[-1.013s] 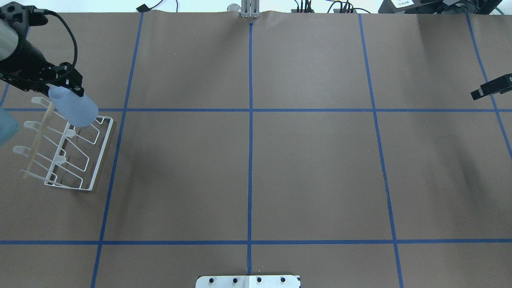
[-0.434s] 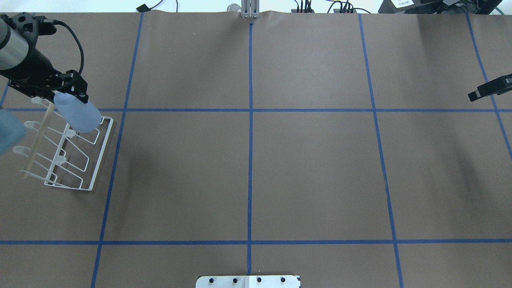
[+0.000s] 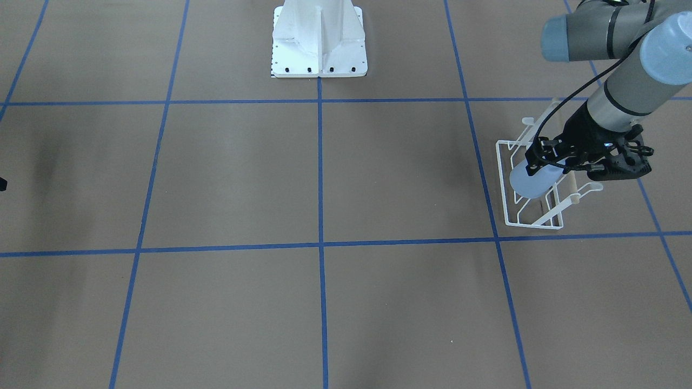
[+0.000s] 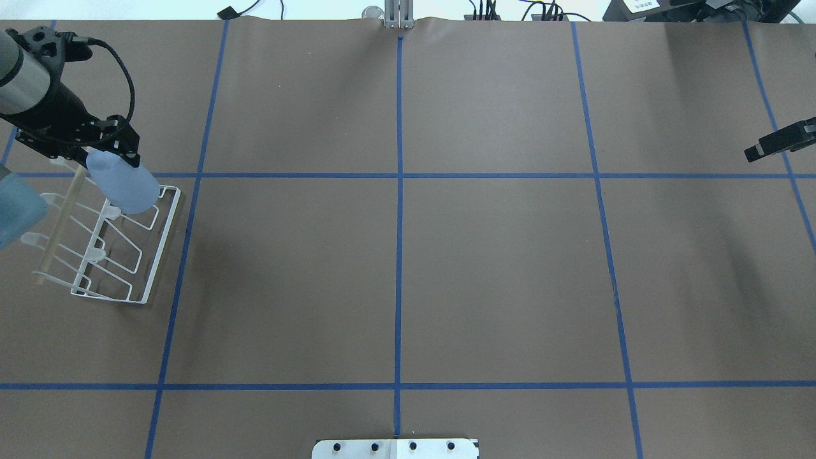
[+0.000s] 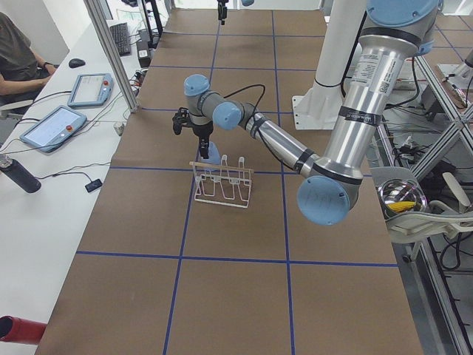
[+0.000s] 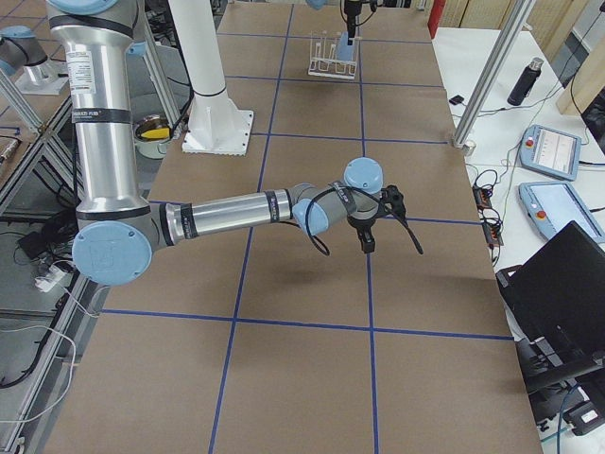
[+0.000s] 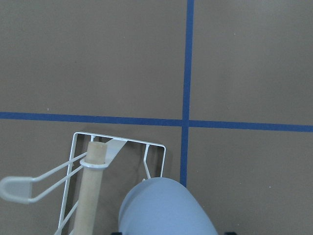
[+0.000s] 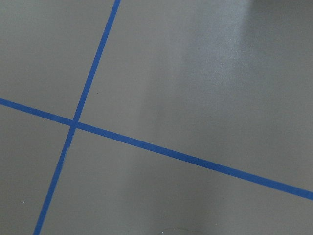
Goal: Hang cup on cup holder
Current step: 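Lower the cup onto a rack peg with the left gripper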
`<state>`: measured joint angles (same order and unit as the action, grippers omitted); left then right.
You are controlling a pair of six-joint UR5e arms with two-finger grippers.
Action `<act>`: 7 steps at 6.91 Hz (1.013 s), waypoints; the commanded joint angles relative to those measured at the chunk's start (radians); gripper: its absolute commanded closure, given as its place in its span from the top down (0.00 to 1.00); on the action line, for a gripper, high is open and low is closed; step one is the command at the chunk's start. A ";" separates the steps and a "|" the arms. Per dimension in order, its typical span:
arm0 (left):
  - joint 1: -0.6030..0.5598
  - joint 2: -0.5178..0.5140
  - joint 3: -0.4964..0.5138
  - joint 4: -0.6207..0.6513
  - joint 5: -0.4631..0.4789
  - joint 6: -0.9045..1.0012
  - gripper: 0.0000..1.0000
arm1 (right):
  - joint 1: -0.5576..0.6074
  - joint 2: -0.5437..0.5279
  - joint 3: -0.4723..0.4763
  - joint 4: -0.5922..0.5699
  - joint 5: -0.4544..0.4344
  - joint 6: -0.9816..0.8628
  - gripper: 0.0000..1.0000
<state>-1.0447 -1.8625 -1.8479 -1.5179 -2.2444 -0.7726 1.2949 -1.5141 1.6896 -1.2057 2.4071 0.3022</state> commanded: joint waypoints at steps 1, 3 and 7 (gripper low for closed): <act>0.000 -0.004 0.015 -0.004 0.000 -0.001 0.80 | 0.000 0.002 0.001 0.000 0.000 0.002 1.00; 0.000 -0.004 -0.019 -0.016 -0.013 0.001 0.98 | 0.016 0.037 0.013 -0.076 0.001 0.006 1.00; -0.165 0.138 -0.096 -0.025 -0.003 0.414 0.98 | 0.105 0.116 0.015 -0.301 -0.008 -0.114 1.00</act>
<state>-1.1358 -1.7834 -1.9354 -1.5367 -2.2489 -0.5214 1.3657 -1.4403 1.7029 -1.3924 2.4028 0.2626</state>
